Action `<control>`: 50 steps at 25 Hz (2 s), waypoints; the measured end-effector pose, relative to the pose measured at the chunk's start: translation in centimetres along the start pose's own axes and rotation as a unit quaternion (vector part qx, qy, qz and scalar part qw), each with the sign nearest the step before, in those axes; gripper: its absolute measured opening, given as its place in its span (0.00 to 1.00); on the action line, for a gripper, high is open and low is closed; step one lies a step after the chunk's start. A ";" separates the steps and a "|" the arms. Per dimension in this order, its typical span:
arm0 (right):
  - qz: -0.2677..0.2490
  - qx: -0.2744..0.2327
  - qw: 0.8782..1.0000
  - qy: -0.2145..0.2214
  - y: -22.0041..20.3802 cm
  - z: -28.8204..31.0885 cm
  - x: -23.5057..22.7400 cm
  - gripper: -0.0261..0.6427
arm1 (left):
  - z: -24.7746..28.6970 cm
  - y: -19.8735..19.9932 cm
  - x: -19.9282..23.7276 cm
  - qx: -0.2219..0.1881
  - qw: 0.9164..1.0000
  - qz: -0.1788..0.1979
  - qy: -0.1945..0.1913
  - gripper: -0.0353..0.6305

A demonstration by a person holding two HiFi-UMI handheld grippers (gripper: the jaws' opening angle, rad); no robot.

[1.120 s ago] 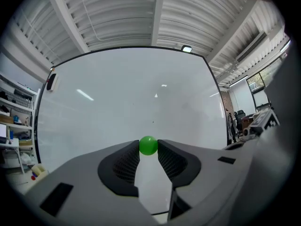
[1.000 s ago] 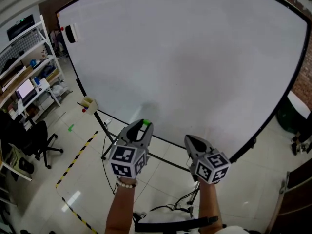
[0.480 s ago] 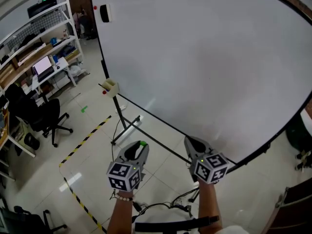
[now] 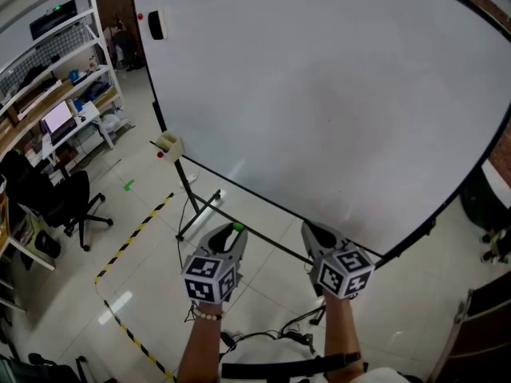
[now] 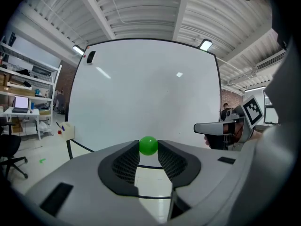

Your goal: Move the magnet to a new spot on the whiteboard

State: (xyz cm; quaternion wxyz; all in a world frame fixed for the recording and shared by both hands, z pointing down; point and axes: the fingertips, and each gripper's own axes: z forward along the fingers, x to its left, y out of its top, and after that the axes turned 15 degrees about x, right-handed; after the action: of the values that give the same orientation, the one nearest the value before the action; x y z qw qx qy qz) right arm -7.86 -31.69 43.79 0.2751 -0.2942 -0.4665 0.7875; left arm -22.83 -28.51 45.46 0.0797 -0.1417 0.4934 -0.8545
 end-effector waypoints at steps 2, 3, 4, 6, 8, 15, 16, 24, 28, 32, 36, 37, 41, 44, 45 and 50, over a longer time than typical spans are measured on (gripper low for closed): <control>0.002 -0.004 1.000 -0.007 0.0 -0.6 -0.3 0.05 | 0.3 0.3 -0.6 -0.003 1.000 0.004 -0.008 0.23; 0.003 -0.005 1.000 -0.010 0.0 -0.8 -0.5 0.05 | 0.4 0.5 -0.9 -0.004 1.000 0.006 -0.011 0.23; 0.004 -0.006 1.000 -0.014 -0.1 -1.1 -0.6 0.05 | 0.5 0.6 -1.2 -0.005 1.000 0.007 -0.016 0.23; 0.006 -0.009 1.000 -0.020 0.0 -1.6 -0.9 0.05 | 0.8 0.8 -1.8 -0.007 1.000 0.011 -0.023 0.23; 0.006 -0.012 1.000 -0.024 0.1 -2.1 -1.0 0.05 | 1.0 1.0 -2.3 -0.008 0.999 0.014 -0.030 0.23; 0.007 -0.019 0.999 -0.035 0.3 -3.3 -2.0 0.05 | 1.7 1.5 -3.4 -0.009 0.999 0.020 -0.037 0.23; 0.006 -0.019 0.999 -0.036 0.3 -3.4 -2.1 0.05 | 1.7 1.6 -3.5 -0.010 0.999 0.020 -0.036 0.23; -0.009 -0.020 0.999 -0.044 1.4 -3.8 -3.1 0.05 | 2.4 3.2 -3.9 -0.019 0.999 0.026 -0.033 0.23; -0.017 -0.022 0.999 -0.045 1.5 -4.3 -3.5 0.05 | 3.1 4.7 -4.9 -0.030 0.998 0.038 -0.034 0.23; -0.010 -0.024 0.999 -0.042 1.1 -4.7 -3.8 0.05 | 3.8 7.9 -6.3 -0.046 0.996 0.062 -0.035 0.23; -0.001 -0.026 0.999 -0.042 0.7 -5.2 -5.0 0.05 | 4.9 11.7 -8.3 -0.065 0.993 0.089 -0.039 0.23; 0.000 -0.028 0.999 -0.042 0.8 -5.4 -5.3 0.05 | 5.2 12.6 -8.7 -0.069 0.992 0.096 -0.039 0.23; 0.002 -0.038 0.998 -0.048 1.6 -5.8 -6.9 0.05 | 6.9 15.9 -10.1 -0.080 0.989 0.120 -0.042 0.23; 0.001 -0.044 0.998 -0.054 2.1 -6.5 -8.0 0.05 | 7.9 18.0 -11.2 -0.088 0.986 0.132 -0.043 0.23; 0.000 -0.046 0.997 -0.056 2.3 -6.6 -8.4 0.05 | 8.3 18.7 -11.4 -0.089 0.986 0.136 -0.043 0.23; -0.002 -0.052 0.996 -0.067 2.9 -7.5 -10.4 0.05 | 10.5 21.4 -12.3 -0.096 0.983 0.150 -0.041 0.23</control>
State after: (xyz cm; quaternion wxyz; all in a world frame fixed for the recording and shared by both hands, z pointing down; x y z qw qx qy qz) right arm 4.06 -35.92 40.45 0.2293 -0.2533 -0.5246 0.7798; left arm -7.86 -44.41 29.84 0.2127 -0.1077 0.5848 -0.7754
